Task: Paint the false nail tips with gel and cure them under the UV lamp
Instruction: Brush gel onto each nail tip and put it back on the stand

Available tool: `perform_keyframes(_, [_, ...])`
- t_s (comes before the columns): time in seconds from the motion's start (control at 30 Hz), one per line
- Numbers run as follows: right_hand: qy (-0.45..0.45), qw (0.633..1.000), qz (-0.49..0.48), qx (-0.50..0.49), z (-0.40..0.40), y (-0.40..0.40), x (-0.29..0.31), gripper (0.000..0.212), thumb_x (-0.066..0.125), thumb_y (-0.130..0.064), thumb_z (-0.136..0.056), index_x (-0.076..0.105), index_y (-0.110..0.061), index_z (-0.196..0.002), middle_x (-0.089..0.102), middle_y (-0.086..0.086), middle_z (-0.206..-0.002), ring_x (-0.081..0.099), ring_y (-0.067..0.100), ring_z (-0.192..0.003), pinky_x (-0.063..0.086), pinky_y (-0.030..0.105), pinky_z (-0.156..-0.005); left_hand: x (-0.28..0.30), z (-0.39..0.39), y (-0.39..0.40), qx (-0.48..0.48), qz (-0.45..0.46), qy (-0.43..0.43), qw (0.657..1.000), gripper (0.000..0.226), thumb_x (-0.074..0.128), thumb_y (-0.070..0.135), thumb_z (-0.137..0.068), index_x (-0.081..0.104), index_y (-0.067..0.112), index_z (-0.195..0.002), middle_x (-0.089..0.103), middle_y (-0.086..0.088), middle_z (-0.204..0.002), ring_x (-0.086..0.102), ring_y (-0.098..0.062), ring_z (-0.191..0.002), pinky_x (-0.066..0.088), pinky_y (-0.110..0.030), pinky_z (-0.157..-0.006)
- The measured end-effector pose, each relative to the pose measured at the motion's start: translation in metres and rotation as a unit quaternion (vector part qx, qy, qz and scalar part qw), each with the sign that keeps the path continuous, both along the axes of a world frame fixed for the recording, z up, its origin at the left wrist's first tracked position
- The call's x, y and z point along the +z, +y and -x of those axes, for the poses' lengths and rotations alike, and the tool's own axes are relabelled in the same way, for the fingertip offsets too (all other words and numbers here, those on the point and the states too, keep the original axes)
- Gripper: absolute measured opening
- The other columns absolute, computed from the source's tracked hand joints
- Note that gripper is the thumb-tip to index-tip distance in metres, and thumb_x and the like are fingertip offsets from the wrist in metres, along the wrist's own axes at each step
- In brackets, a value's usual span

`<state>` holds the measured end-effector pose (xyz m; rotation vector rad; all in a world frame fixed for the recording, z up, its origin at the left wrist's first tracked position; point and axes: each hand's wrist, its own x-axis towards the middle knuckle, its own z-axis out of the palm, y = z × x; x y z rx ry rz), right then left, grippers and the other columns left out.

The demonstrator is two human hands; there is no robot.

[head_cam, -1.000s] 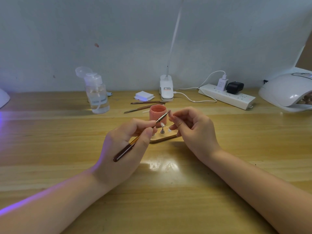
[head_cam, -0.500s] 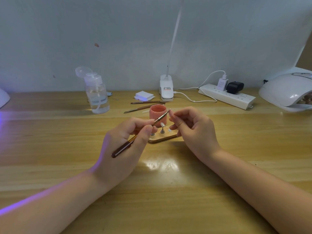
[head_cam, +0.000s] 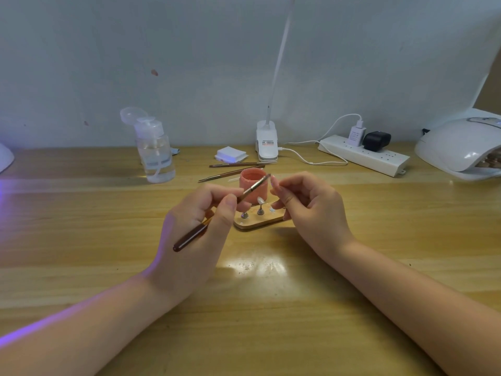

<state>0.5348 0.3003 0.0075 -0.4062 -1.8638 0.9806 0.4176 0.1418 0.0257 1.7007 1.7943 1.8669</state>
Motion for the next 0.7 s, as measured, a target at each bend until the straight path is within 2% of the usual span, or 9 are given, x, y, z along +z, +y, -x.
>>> perform_keyframes(0.07, [0.001, 1.000, -0.002, -0.002, 0.0000, 0.0000, 0.0002, 0.005, 0.068, -0.015, -0.089, 0.067, -0.012, -0.092, 0.071, 0.001, -0.079, 0.071, 0.014, -0.069, 0.054, 0.025, -0.058, 0.0019, -0.0002, -0.0008, 0.016, -0.008, 0.013, 1.000, 0.016, 0.050, 0.031, -0.096, 0.064, 0.026, -0.103, 0.072, 0.016, -0.096, 0.066, -0.004, -0.095, 0.045, -0.010, -0.076])
perform_keyframes(0.2, [-0.003, 1.000, -0.004, -0.006, -0.0001, 0.0009, -0.0006, 0.005, 0.068, -0.011, -0.089, 0.067, -0.010, -0.093, 0.071, 0.001, -0.080, 0.070, 0.014, -0.070, 0.054, 0.027, -0.060, 0.0023, -0.0033, -0.0004, 0.019, -0.006, 0.026, 0.999, 0.015, 0.051, 0.024, -0.096, 0.063, 0.031, -0.101, 0.072, 0.018, -0.096, 0.064, 0.003, -0.089, 0.041, -0.005, -0.074])
perform_keyframes(0.33, [-0.008, 1.000, -0.006, -0.009, 0.0001, 0.0014, -0.0014, 0.006, 0.067, -0.006, -0.089, 0.067, -0.008, -0.094, 0.071, 0.002, -0.080, 0.070, 0.014, -0.071, 0.055, 0.030, -0.062, 0.0005, -0.0024, -0.0011, 0.013, 0.006, 0.038, 0.999, 0.017, 0.049, 0.033, -0.093, 0.064, 0.029, -0.098, 0.071, 0.015, -0.091, 0.064, -0.003, -0.091, 0.042, -0.009, -0.074])
perform_keyframes(0.43, [-0.011, 1.000, -0.012, -0.009, 0.0002, 0.0014, -0.0007, 0.005, 0.068, -0.009, -0.089, 0.067, -0.008, -0.094, 0.071, 0.001, -0.079, 0.070, 0.013, -0.070, 0.054, 0.026, -0.061, 0.0003, -0.0001, -0.0037, 0.008, -0.004, 0.053, 0.999, 0.020, 0.044, 0.031, -0.090, 0.063, 0.026, -0.092, 0.070, 0.013, -0.085, 0.064, -0.005, -0.085, 0.042, -0.010, -0.072])
perform_keyframes(0.53, [-0.011, 1.000, -0.013, -0.009, -0.0001, 0.0012, -0.0001, 0.005, 0.068, -0.010, -0.089, 0.067, -0.010, -0.093, 0.071, 0.000, -0.079, 0.070, 0.012, -0.070, 0.053, 0.023, -0.060, 0.0017, -0.0016, -0.0040, 0.011, -0.013, 0.057, 0.998, 0.018, 0.044, 0.031, -0.091, 0.062, 0.029, -0.095, 0.070, 0.012, -0.089, 0.065, -0.004, -0.086, 0.043, -0.010, -0.073])
perform_keyframes(0.7, [-0.008, 1.000, -0.007, -0.008, 0.0003, -0.0003, 0.0005, 0.005, 0.068, -0.011, -0.089, 0.067, -0.009, -0.093, 0.071, 0.001, -0.079, 0.070, 0.015, -0.070, 0.053, 0.025, -0.060, 0.0019, -0.0031, -0.0015, 0.021, 0.021, 0.051, 0.998, 0.019, 0.047, 0.041, -0.090, 0.061, 0.039, -0.103, 0.071, 0.018, -0.096, 0.063, -0.011, -0.093, 0.047, -0.023, -0.076])
